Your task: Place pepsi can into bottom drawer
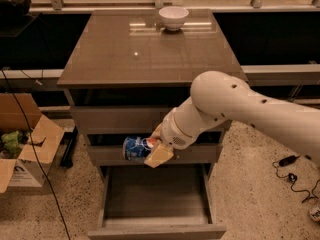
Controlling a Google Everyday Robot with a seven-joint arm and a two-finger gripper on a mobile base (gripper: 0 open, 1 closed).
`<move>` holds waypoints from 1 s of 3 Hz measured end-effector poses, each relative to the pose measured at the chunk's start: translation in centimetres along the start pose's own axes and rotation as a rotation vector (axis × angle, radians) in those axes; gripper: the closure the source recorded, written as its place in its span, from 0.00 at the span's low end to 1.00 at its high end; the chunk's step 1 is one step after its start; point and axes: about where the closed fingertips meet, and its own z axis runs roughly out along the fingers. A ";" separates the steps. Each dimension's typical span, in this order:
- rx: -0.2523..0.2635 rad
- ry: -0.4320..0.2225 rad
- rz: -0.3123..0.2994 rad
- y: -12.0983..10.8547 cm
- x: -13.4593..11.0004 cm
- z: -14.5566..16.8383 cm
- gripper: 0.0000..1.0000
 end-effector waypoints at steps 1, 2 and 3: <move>-0.037 0.050 0.043 -1.4 2.4 5.5 1.00; -0.090 0.102 0.094 -1.9 6.9 10.5 1.00; -0.132 0.128 0.180 -1.2 12.8 14.5 1.00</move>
Offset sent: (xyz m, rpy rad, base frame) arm 0.0248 -0.0143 -0.2057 -0.1291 0.2413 -0.0464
